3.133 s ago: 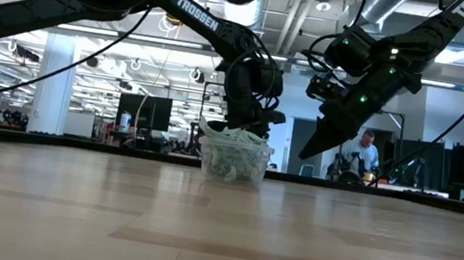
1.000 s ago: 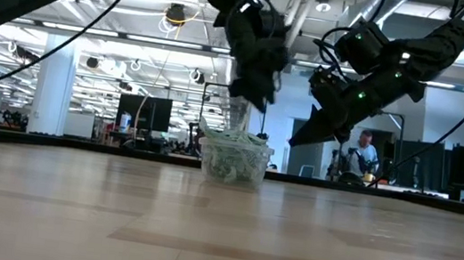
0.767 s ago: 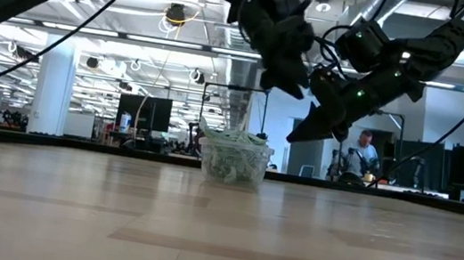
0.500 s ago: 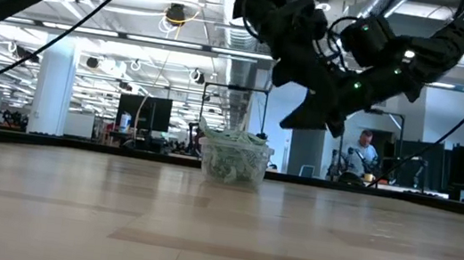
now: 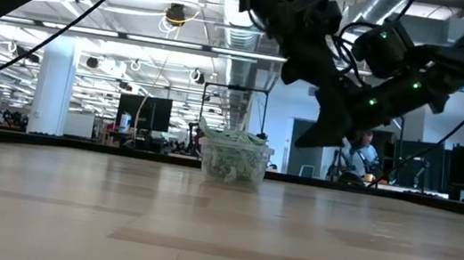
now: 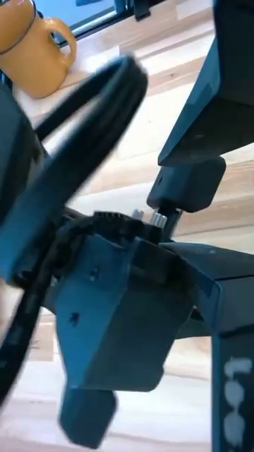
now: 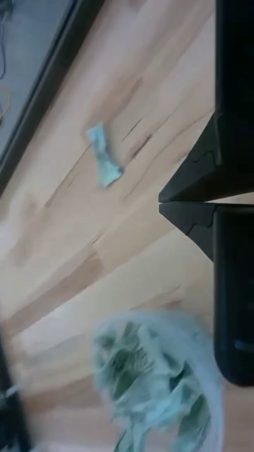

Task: Pick and place Stevia / Truvia into bins
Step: Put the green stevia packet into the transparent container

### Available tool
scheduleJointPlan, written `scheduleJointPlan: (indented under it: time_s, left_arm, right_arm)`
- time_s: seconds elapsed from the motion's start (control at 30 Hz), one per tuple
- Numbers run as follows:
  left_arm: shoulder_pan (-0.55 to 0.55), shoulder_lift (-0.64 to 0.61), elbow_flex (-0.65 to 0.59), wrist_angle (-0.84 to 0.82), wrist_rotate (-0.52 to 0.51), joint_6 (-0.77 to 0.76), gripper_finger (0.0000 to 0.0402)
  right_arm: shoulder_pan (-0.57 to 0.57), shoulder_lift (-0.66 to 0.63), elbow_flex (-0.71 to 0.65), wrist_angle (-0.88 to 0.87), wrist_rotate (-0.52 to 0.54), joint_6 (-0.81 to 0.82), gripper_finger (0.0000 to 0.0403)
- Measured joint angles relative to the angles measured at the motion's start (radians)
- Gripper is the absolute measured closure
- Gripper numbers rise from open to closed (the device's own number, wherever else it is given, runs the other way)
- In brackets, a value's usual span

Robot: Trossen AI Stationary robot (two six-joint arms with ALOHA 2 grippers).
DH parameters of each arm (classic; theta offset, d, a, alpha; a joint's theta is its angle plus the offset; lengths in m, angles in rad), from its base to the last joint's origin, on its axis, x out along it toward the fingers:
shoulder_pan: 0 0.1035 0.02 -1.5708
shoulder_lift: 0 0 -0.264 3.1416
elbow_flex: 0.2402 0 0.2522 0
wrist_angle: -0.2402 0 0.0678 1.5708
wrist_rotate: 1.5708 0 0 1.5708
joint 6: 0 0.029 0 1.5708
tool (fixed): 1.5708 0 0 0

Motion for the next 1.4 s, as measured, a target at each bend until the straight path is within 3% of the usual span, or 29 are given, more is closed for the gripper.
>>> scheduleJointPlan:
  time_s: [0.27, 0.53, 0.67, 0.83, 1.1, 1.3, 1.4]
  left_arm:
    - [0.095, 0.006, -0.157, 0.028, -0.096, -0.035, 0.0219]
    - [0.173, -0.016, -0.248, 0.031, -0.086, -0.057, 0.0219]
    - [0.183, -0.085, -0.397, 0.143, -0.08, -0.061, 0.0219]
    - [0.203, -0.276, -0.674, 0.391, -0.087, -0.12, 0.0219]
    - [0.204, -0.671, -1.153, 0.756, -0.232, -0.179, 0.0219]
    - [0.204, -0.911, -1.437, 0.987, -0.298, -0.224, 0.0219]
    - [0.204, -1.0, -1.531, 1.037, -0.3, -0.25, 0.0219]
  right_arm:
    - [0.067, 0.0, 0.0, -0.113, 0.128, -0.018, 0.0403]
    - [0.067, -0.001, 0.001, -0.114, 0.12, -0.008, 0.0403]
    - [0.064, -0.001, 0.001, -0.118, 0.12, -0.001, 0.0403]
    - [0.063, -0.001, 0.002, -0.11, 0.121, -0.005, 0.0403]
    - [0.01, -0.001, 0.008, -0.093, 0.109, 0.093, 0.0403]
    - [-0.084, -0.001, 0.066, -0.082, -0.082, 0.068, 0.0401]
    - [-0.113, -0.001, 0.098, -0.059, -0.118, 0.047, 0.0386]
